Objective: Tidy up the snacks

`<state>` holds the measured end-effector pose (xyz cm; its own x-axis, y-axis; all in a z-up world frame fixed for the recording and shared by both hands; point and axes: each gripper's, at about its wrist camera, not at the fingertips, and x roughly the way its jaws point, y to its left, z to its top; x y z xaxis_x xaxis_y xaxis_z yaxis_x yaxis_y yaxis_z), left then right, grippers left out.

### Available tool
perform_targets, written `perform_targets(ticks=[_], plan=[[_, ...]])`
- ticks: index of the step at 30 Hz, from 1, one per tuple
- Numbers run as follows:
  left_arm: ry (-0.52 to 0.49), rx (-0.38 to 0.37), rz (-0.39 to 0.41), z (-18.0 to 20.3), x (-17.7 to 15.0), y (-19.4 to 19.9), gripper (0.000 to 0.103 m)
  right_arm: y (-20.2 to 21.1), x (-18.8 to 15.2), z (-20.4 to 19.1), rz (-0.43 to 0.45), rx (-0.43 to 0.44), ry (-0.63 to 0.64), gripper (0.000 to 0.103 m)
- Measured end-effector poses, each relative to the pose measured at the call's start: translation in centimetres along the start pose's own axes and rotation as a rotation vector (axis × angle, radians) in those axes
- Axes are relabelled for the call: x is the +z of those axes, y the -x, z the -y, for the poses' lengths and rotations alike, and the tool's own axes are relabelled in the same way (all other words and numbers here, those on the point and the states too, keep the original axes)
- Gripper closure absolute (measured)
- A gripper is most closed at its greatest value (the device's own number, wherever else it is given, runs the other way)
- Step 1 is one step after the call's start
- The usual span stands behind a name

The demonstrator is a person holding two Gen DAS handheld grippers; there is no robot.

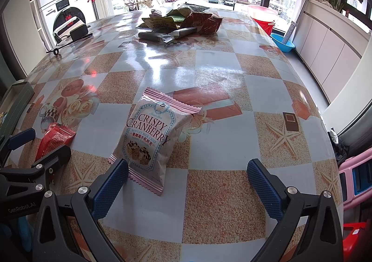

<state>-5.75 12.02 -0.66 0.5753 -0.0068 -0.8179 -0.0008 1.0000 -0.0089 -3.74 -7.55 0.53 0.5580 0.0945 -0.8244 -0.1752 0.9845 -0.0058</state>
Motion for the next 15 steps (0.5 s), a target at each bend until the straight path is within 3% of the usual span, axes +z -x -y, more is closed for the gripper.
perform_targets(ticks=[15], plan=[[-0.001, 0.002, 0.000, -0.05, 0.01, -0.02, 0.000, 0.06, -0.05, -0.08, -0.001, 0.004, 0.000, 0.000]])
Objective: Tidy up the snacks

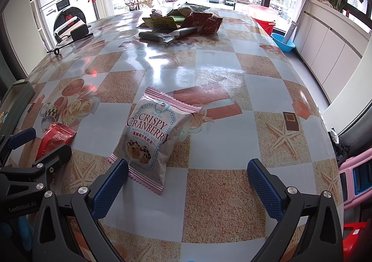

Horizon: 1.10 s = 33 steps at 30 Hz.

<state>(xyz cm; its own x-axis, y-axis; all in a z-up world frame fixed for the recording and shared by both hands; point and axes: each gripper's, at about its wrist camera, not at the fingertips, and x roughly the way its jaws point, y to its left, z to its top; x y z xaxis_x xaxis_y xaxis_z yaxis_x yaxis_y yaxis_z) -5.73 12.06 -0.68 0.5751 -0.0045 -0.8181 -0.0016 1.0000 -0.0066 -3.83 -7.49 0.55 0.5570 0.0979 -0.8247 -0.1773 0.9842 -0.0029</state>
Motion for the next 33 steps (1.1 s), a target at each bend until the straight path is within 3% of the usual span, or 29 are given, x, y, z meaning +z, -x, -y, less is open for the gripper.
perform_targets(ticks=[6, 8, 11, 13, 19, 21, 23, 24, 26, 30, 33], plan=[[0.001, 0.007, -0.017, 0.0, 0.1, 0.0, 0.000, 0.1, 0.4, 0.2, -0.037, 0.020, -0.013, 0.000], [0.021, 0.021, -0.039, 0.0, 0.1, 0.0, 0.000, 0.2, 0.9, 0.8, -0.081, 0.070, -0.065, 0.000], [0.025, 0.025, -0.075, 0.8, 0.4, 0.0, 0.000, 0.2, 2.1, 2.1, -0.132, 0.215, -0.207, 0.000], [-0.003, 0.019, -0.099, 1.6, 0.5, 0.0, 0.000, -0.3, 3.0, 2.1, -0.170, 0.251, -0.259, 0.000], [-0.049, 0.044, -0.125, 2.8, 0.8, 0.0, 0.001, -2.1, 4.7, -1.1, -0.232, 0.143, -0.140, 0.001], [-0.038, 0.001, -0.146, 2.7, 0.8, 0.1, 0.010, -2.3, 4.9, -1.8, -0.235, 0.117, -0.102, 0.005], [-0.050, -0.016, -0.149, 2.8, 0.9, 0.5, 0.025, -1.9, 4.8, -2.2, -0.211, 0.072, -0.055, 0.033], [-0.067, -0.029, -0.144, 3.1, 0.8, 0.7, 0.031, -1.7, 4.7, -2.3, -0.205, 0.062, -0.038, 0.055], [-0.106, -0.045, -0.136, 3.7, 0.8, 1.2, 0.066, -1.7, 4.7, -1.7, -0.201, 0.093, -0.048, 0.057], [-0.104, -0.098, -0.143, 3.4, 0.1, 2.0, 0.066, -0.8, 4.4, 0.0, -0.208, 0.203, -0.134, 0.058], [-0.067, -0.126, -0.133, 2.0, -0.5, 3.2, 0.067, 0.6, 4.1, 0.3, -0.192, 0.226, -0.136, 0.058]])
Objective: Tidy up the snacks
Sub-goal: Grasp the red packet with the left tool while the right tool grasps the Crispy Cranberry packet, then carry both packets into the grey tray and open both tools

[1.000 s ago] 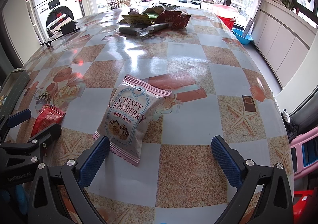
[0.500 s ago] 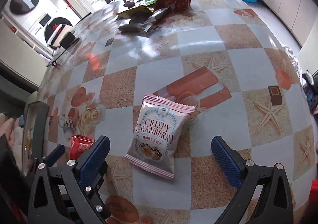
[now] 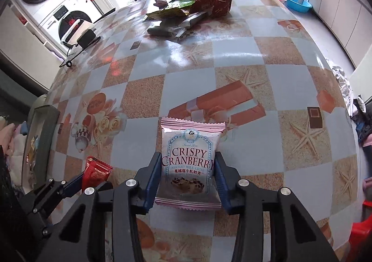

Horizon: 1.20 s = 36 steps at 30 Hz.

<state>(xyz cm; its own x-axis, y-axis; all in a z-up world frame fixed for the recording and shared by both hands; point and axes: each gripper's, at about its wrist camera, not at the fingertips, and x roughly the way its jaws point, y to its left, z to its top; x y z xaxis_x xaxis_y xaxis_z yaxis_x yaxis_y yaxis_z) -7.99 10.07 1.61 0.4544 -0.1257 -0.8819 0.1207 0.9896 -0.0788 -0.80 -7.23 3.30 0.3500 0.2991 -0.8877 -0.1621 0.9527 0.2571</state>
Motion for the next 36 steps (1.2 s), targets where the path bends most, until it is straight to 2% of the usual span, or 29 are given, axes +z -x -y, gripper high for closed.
perform_targets(ticks=[7, 13, 24, 30, 31, 33, 34, 35, 36], plan=[[0.083, -0.008, 0.098, -3.8, -0.7, 5.1, 0.067, 0.8, 0.1, -3.4, -0.008, 0.075, 0.036, 0.058], [0.165, 0.036, 0.201, -9.5, -1.0, 10.0, 0.067, 0.6, 0.4, -10.9, -0.028, 0.133, 0.159, 0.058], [0.388, 0.194, 0.230, -22.4, -5.5, 13.0, 0.067, -2.7, 0.7, -27.1, -0.077, 0.268, 0.384, 0.058], [0.479, 0.221, 0.189, -26.7, -7.4, 11.6, 0.066, -5.5, 0.8, -33.2, -0.105, 0.293, 0.455, 0.058], [0.488, 0.228, 0.179, -27.1, -7.6, 11.3, 0.063, -6.0, 0.8, -33.9, -0.113, 0.290, 0.467, 0.058], [0.505, 0.232, 0.162, -27.6, -7.9, 10.6, 0.047, -6.8, 0.6, -35.1, -0.125, 0.271, 0.489, 0.058], [0.513, 0.234, 0.161, -27.7, -7.9, 10.3, 0.030, -7.4, 0.4, -35.4, -0.134, 0.251, 0.501, 0.058], [0.524, 0.240, 0.166, -27.8, -8.1, 10.2, 0.020, -7.7, 0.2, -35.6, -0.144, 0.235, 0.511, 0.057], [0.531, 0.245, 0.171, -27.9, -8.3, 10.1, 0.020, -8.0, 0.0, -35.7, -0.152, 0.222, 0.519, 0.057]])
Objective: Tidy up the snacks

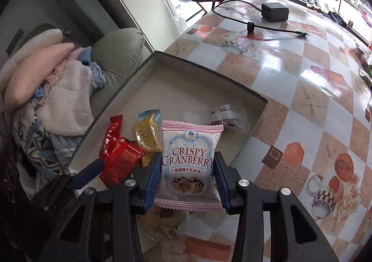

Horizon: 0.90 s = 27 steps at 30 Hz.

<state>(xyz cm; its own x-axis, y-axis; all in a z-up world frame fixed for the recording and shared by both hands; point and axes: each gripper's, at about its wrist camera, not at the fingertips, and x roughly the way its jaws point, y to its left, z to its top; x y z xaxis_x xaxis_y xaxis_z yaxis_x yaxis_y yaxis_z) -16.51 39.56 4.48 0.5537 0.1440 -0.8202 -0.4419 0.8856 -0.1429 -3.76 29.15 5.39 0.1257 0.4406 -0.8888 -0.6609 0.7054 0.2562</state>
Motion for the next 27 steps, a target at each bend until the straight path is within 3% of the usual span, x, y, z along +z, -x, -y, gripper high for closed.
perform_targets(ticks=[4, 5, 7, 8, 11, 18, 27], plan=[[0.029, 0.009, -0.057, -0.5, -0.3, -1.0, 0.019, -0.1, -0.2, -0.1, -0.014, -0.015, 0.014, 0.051], [0.038, 0.020, -0.077, -0.6, -0.3, -1.3, 0.015, 0.2, -0.3, 0.0, -0.017, -0.032, 0.019, 0.046], [0.042, 0.038, -0.103, -0.6, -0.4, -1.7, 0.011, 0.7, -0.3, -0.1, 0.001, -0.049, 0.028, 0.003], [0.041, 0.054, -0.110, -0.6, -0.5, -1.8, 0.011, 1.1, -0.3, -0.2, 0.020, -0.050, 0.031, 0.001], [0.022, 0.093, -0.124, -0.4, -0.8, -1.8, 0.011, 1.7, -0.2, -0.4, 0.022, -0.054, 0.034, 0.001], [0.034, 0.044, -0.115, -0.3, -1.2, -0.5, 0.011, 2.5, -1.1, -0.2, -0.003, -0.043, 0.025, 0.001], [0.056, 0.085, -0.144, -0.6, -1.5, -0.2, 0.011, 3.7, -2.2, -1.1, 0.003, -0.025, 0.039, 0.001]])
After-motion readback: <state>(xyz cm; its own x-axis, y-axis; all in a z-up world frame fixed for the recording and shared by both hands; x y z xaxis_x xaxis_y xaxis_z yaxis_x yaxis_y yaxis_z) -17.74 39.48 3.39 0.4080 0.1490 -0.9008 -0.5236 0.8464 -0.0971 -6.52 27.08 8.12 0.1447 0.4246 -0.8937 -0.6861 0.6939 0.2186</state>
